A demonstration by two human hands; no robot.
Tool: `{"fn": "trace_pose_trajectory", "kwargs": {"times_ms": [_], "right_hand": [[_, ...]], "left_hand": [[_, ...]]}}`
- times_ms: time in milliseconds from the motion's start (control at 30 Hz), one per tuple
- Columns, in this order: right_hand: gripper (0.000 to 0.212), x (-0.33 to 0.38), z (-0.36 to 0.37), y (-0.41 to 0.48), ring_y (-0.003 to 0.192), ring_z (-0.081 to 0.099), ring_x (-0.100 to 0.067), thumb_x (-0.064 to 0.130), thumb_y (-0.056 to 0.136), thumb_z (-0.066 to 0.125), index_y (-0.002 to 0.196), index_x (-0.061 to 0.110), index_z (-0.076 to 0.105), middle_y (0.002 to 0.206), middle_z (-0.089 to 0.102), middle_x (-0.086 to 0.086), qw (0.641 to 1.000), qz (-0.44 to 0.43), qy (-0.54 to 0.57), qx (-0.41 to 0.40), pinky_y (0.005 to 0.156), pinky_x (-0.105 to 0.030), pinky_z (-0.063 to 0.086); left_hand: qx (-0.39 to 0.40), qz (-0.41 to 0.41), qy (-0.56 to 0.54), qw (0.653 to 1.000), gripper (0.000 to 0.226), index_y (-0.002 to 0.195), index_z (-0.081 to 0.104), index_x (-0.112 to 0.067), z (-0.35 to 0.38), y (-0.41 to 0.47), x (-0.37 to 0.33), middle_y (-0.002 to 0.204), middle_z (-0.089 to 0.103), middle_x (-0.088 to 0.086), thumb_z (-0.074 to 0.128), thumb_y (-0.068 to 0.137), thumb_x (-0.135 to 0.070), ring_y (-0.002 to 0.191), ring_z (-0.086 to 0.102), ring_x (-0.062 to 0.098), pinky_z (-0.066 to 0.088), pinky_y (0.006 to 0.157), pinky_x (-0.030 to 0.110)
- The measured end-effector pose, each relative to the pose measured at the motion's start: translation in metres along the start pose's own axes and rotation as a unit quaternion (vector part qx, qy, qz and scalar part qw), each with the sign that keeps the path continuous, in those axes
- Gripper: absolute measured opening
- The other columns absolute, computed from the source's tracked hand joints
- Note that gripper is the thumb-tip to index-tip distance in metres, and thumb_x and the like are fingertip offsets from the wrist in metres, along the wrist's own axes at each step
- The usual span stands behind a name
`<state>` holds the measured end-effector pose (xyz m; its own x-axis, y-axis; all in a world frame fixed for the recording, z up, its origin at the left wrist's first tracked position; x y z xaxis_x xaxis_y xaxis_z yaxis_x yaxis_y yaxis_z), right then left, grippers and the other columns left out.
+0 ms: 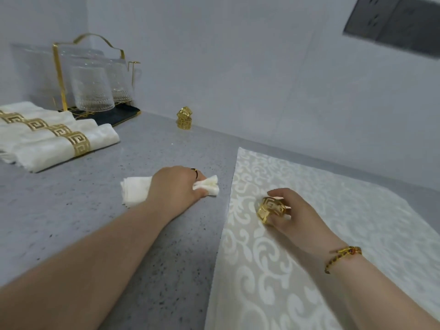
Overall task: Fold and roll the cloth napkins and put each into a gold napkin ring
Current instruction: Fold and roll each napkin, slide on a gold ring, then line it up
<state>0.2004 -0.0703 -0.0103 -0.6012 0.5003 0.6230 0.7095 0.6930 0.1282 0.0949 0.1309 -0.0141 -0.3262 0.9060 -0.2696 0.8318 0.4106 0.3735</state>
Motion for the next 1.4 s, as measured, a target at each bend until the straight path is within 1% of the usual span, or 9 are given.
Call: {"fn": "trace_pose_trajectory", "kwargs": {"times_ms": [133, 300, 500, 767, 967, 1067, 1167, 1333, 1400], "right_hand": [[0.059, -0.01, 0.011, -0.006, 0.12, 0.042, -0.018, 0.013, 0.083, 0.062, 0.135, 0.019, 0.034, 0.127, 0.045, -0.003, 0.998, 0.008, 0.051, -0.025, 0.097, -0.019, 0.03], [0.058, -0.014, 0.009, -0.006, 0.125, 0.031, -0.017, 0.02, 0.085, 0.06, 0.137, 0.022, 0.035, 0.129, 0.047, -0.002, 0.999, 0.0, 0.008, -0.046, 0.099, -0.019, 0.025], [0.049, -0.005, 0.005, -0.009, 0.081, 0.051, 0.007, 0.01, 0.08, 0.065, 0.123, 0.022, 0.045, 0.091, 0.047, 0.024, 0.981, 0.002, 0.183, -0.065, 0.068, 0.002, 0.039], [0.042, -0.001, 0.003, -0.012, 0.075, 0.052, 0.006, 0.008, 0.077, 0.07, 0.105, 0.028, 0.046, 0.09, 0.051, 0.022, 0.953, -0.008, 0.287, -0.098, 0.066, -0.001, 0.042], [0.04, -0.001, 0.011, -0.011, 0.082, 0.06, -0.003, 0.007, 0.075, 0.071, 0.102, 0.026, 0.048, 0.102, 0.058, 0.01, 0.935, 0.003, 0.349, -0.07, 0.077, -0.014, 0.048], [0.039, -0.001, 0.01, -0.01, 0.082, 0.062, -0.012, 0.004, 0.075, 0.07, 0.099, 0.026, 0.048, 0.11, 0.06, 0.001, 0.921, 0.002, 0.386, -0.051, 0.085, -0.029, 0.049], [0.041, -0.001, 0.008, -0.01, 0.078, 0.062, -0.009, 0.004, 0.073, 0.073, 0.099, 0.026, 0.05, 0.104, 0.06, 0.004, 0.917, -0.008, 0.399, -0.022, 0.083, -0.026, 0.05], [0.039, -0.001, 0.011, -0.014, 0.081, 0.059, -0.016, -0.005, 0.077, 0.066, 0.1, 0.022, 0.051, 0.111, 0.058, -0.007, 0.916, 0.002, 0.4, 0.039, 0.084, -0.029, 0.049], [0.038, -0.001, 0.012, -0.014, 0.079, 0.059, -0.015, -0.004, 0.077, 0.066, 0.101, 0.02, 0.05, 0.111, 0.058, -0.009, 0.918, 0.007, 0.392, 0.053, 0.083, -0.03, 0.049]], "left_hand": [[0.007, 0.012, 0.034, 0.999, 0.037, 0.123, 0.054, -0.032, 0.0, -0.003, -0.009, 0.113, 0.063, -0.002, 0.048, 0.089, -0.046, 0.104, 0.055, 0.015, 0.028, 0.069, 0.022], [0.014, -0.04, 0.033, 0.999, 0.038, 0.121, 0.056, -0.029, 0.003, -0.001, -0.015, 0.109, 0.064, -0.002, 0.053, 0.086, -0.045, 0.098, 0.057, 0.016, 0.033, 0.064, 0.023], [0.008, -0.075, 0.033, 0.997, 0.031, 0.112, 0.062, -0.03, 0.002, 0.009, -0.043, 0.103, 0.065, -0.004, 0.058, 0.084, -0.043, 0.093, 0.058, 0.017, 0.03, 0.053, 0.019], [-0.058, 0.038, -0.026, 0.997, 0.041, 0.122, 0.056, -0.034, 0.016, -0.015, -0.078, 0.114, 0.063, -0.01, 0.051, 0.085, -0.052, 0.108, 0.054, 0.011, 0.031, 0.078, 0.018], [-0.131, 0.055, -0.099, 0.985, 0.044, 0.082, 0.076, -0.025, 0.014, -0.016, -0.076, 0.066, 0.071, -0.002, 0.054, 0.059, -0.055, 0.062, 0.065, 0.019, 0.028, 0.056, 0.006], [-0.093, 0.014, -0.151, 0.984, 0.035, 0.092, 0.074, -0.027, 0.008, -0.018, -0.077, 0.077, 0.072, -0.005, 0.067, 0.066, -0.05, 0.07, 0.06, 0.008, 0.032, 0.056, 0.005], [-0.057, 0.02, -0.194, 0.979, 0.035, 0.093, 0.074, -0.027, 0.011, -0.017, -0.073, 0.075, 0.069, -0.011, 0.068, 0.065, -0.046, 0.063, 0.054, -0.002, 0.036, 0.062, 0.002], [0.051, 0.026, -0.231, 0.971, 0.009, 0.076, 0.064, -0.038, 0.012, -0.018, -0.073, 0.075, 0.064, -0.017, 0.072, 0.072, -0.038, 0.074, 0.059, 0.006, 0.046, 0.07, 0.018], [0.086, 0.037, -0.25, 0.964, 0.025, 0.072, 0.055, -0.043, 0.009, -0.019, -0.073, 0.08, 0.062, -0.021, 0.073, 0.073, -0.027, 0.079, 0.059, -0.001, 0.046, 0.074, 0.014]]}}
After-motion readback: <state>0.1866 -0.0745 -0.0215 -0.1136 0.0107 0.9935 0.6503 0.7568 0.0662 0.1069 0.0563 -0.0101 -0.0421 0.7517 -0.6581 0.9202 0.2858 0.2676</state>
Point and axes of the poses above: each hand's wrist, its own y-axis towards the middle knuckle, its own z-axis out of the palm, x = y × z, the point moved 1 cm from there along y, towards the middle knuckle
